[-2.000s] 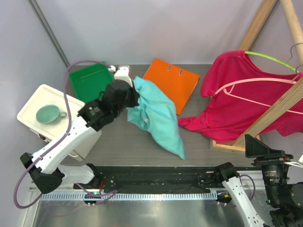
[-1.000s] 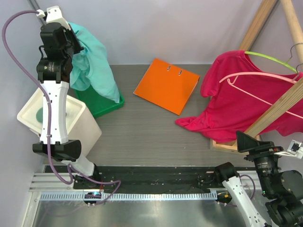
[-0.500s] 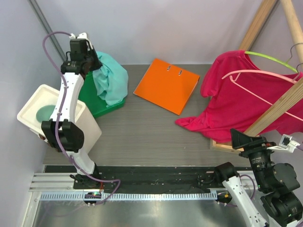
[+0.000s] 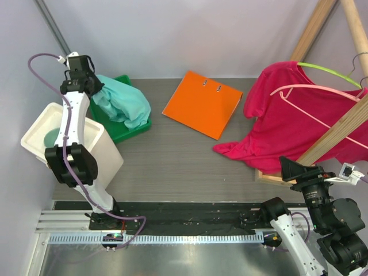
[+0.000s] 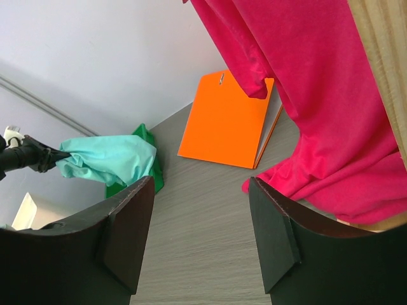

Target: Remove the t-shirt from the hanger

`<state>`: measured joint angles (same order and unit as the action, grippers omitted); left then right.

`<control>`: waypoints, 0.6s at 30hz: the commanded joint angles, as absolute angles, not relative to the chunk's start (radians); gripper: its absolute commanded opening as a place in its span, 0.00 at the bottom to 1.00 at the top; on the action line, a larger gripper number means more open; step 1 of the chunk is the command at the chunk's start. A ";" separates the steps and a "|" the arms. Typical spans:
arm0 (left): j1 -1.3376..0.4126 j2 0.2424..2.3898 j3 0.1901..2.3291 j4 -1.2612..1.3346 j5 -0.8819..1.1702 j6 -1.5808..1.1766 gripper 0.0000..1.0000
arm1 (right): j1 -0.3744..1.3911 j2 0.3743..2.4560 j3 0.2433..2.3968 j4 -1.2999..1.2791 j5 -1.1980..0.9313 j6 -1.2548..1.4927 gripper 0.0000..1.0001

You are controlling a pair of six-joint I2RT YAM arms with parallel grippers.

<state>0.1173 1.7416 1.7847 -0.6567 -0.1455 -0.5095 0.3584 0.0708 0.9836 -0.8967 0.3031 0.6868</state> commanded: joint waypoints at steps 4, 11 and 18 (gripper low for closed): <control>0.106 1.687 1.913 -0.630 -0.311 -0.416 0.00 | 0.370 0.084 0.969 -0.854 0.313 0.670 0.66; 0.009 1.776 1.936 -0.669 -0.452 -0.266 0.00 | 0.373 0.078 0.959 -0.854 0.322 0.672 0.67; -0.020 1.838 1.890 -0.664 -0.278 -0.359 0.00 | 0.376 0.077 0.950 -0.853 0.324 0.680 0.66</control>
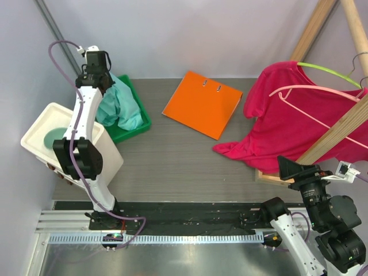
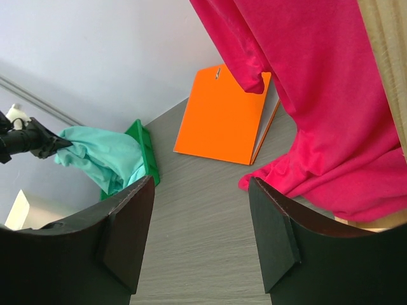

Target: Remove the t-shirt from the hanger

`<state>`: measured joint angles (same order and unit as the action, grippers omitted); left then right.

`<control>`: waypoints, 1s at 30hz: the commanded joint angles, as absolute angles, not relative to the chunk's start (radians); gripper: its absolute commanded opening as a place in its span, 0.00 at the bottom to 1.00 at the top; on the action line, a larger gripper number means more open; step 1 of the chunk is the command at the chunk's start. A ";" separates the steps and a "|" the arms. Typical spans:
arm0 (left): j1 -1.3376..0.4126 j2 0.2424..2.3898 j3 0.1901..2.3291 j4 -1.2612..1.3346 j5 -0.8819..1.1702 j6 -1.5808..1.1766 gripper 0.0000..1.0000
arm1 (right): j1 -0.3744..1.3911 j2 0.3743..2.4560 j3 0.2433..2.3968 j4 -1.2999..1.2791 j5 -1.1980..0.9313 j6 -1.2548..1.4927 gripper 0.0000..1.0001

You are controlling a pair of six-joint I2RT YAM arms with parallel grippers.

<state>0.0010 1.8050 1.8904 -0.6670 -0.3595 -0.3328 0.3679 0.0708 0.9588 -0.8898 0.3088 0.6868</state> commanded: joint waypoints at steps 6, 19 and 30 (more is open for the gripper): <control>-0.049 1.962 1.997 -0.735 -0.147 -0.382 0.00 | 0.377 0.069 0.951 -0.854 0.327 0.676 0.67; -0.005 2.105 2.020 -0.848 -0.164 -0.474 0.00 | 0.390 0.057 0.953 -0.864 0.350 0.672 0.67; 0.054 2.083 1.959 -0.827 -0.066 -0.482 0.31 | 0.397 0.051 0.966 -0.868 0.353 0.675 0.67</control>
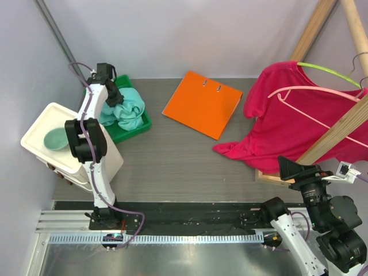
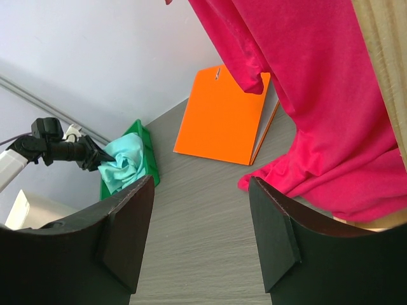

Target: Remove the t-shirt from the hanger

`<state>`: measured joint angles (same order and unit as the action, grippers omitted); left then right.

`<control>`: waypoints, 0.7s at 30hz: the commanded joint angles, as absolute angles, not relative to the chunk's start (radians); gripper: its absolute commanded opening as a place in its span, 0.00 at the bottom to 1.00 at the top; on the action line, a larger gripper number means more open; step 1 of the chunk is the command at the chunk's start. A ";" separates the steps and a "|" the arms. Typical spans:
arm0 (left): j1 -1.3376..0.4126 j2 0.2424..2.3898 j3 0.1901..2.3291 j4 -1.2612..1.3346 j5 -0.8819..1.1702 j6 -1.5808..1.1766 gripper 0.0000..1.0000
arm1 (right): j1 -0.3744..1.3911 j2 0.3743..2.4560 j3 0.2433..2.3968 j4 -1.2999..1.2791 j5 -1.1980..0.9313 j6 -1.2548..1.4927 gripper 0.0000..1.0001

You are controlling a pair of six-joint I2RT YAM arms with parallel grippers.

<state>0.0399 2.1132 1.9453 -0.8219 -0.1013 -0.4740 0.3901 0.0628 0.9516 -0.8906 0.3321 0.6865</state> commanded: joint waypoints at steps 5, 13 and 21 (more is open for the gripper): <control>0.060 2.024 1.948 -0.827 -0.042 -0.502 0.59 | 0.397 0.054 0.974 -0.870 0.347 0.681 0.67; 0.045 1.807 1.898 -0.764 -0.066 -0.543 0.78 | 0.397 0.060 0.985 -0.873 0.334 0.696 0.67; -0.118 1.629 1.929 -0.683 -0.037 -0.496 0.80 | 0.399 0.074 1.003 -0.882 0.336 0.692 0.67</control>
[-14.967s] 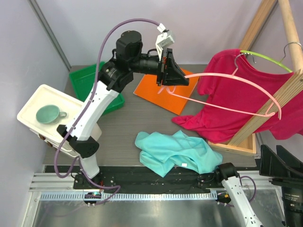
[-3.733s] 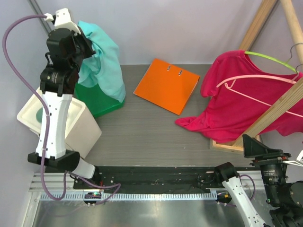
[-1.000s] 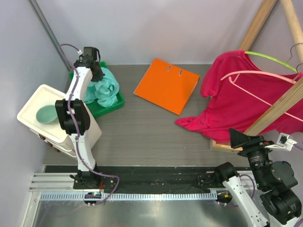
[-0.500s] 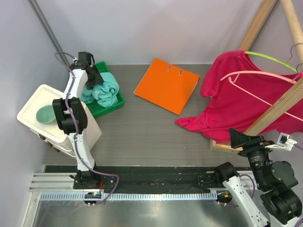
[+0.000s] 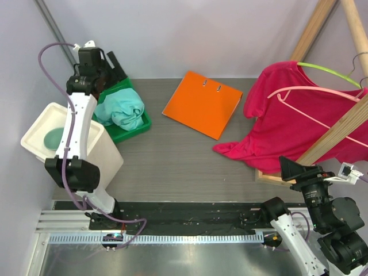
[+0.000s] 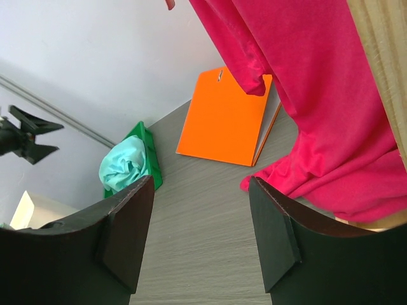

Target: Remove the t-shirt from the hanger

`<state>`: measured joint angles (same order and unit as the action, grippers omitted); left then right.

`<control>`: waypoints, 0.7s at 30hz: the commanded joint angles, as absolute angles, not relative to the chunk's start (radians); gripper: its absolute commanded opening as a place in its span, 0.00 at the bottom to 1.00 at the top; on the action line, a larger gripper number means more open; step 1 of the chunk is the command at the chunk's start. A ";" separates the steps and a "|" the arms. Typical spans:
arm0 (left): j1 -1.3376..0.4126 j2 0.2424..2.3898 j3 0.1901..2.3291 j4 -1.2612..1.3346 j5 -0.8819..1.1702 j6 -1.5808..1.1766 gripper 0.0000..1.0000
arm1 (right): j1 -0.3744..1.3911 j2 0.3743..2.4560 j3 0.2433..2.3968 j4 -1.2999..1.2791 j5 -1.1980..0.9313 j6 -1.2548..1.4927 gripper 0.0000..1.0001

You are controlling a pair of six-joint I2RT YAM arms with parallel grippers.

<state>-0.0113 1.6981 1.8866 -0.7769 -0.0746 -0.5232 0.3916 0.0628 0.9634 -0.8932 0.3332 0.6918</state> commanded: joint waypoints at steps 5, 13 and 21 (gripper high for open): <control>-0.238 1.618 2.020 -0.620 0.015 -0.495 0.78 | 0.399 0.089 1.040 -0.911 0.345 0.677 0.67; -0.471 1.828 2.230 -0.262 0.464 -0.404 0.73 | 0.397 0.117 1.124 -0.946 0.336 0.661 0.67; -0.652 2.033 2.387 -0.104 0.516 -0.353 0.77 | 0.400 0.196 1.215 -0.957 0.262 0.618 0.67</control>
<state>-0.6006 2.0449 2.4203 -0.2462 0.4564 -0.3805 0.3920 0.1200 1.1736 -0.9718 0.3176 0.6666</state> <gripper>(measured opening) 0.770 0.669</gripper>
